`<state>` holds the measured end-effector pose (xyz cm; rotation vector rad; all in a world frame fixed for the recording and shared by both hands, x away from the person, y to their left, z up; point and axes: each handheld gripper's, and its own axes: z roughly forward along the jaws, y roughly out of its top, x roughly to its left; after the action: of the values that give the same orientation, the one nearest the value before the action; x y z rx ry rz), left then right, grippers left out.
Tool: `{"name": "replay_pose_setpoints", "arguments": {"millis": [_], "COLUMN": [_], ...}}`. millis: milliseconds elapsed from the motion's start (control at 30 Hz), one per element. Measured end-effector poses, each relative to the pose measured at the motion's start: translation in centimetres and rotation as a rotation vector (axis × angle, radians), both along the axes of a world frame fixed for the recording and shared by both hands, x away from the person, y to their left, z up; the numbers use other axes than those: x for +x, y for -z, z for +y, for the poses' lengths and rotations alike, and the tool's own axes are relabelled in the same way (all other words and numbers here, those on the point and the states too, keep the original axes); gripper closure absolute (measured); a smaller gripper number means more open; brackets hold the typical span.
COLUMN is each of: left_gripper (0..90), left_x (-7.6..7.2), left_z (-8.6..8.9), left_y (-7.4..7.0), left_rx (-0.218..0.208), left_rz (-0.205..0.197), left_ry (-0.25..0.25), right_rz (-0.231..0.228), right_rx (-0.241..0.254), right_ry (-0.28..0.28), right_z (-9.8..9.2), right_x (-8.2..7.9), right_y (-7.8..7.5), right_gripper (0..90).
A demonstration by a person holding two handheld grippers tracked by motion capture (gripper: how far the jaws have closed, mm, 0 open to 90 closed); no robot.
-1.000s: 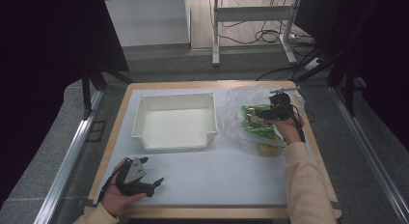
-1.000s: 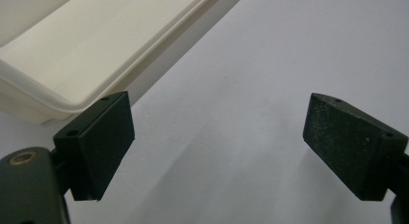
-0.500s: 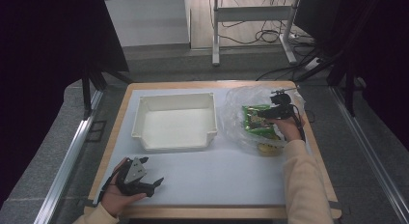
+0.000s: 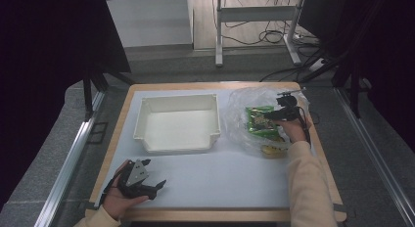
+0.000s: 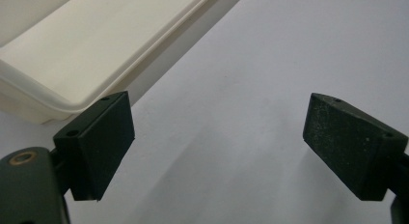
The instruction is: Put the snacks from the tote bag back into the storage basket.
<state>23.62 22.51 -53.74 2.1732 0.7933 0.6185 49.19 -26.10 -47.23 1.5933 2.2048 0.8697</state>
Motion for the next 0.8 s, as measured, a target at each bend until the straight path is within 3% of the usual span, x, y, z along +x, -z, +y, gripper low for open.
{"name": "replay_pose_setpoints", "arguments": {"millis": [667,800], "left_gripper": [10.8,10.8], "left_x": [0.0,0.0], "left_z": [0.0,0.0], "left_y": [0.0,0.0], "left_rx": [0.000,-0.001], "left_rz": [0.001,0.001], "left_ry": [-0.001,-0.001], "right_rz": [0.082,0.098], "right_rx": [-0.003,-0.027], "right_ry": [0.034,0.038], "right_z": [-0.8,-0.7], "right_x": [0.8,0.9], "right_y": [1.2,1.4], "right_gripper": [54.7,56.5]}}
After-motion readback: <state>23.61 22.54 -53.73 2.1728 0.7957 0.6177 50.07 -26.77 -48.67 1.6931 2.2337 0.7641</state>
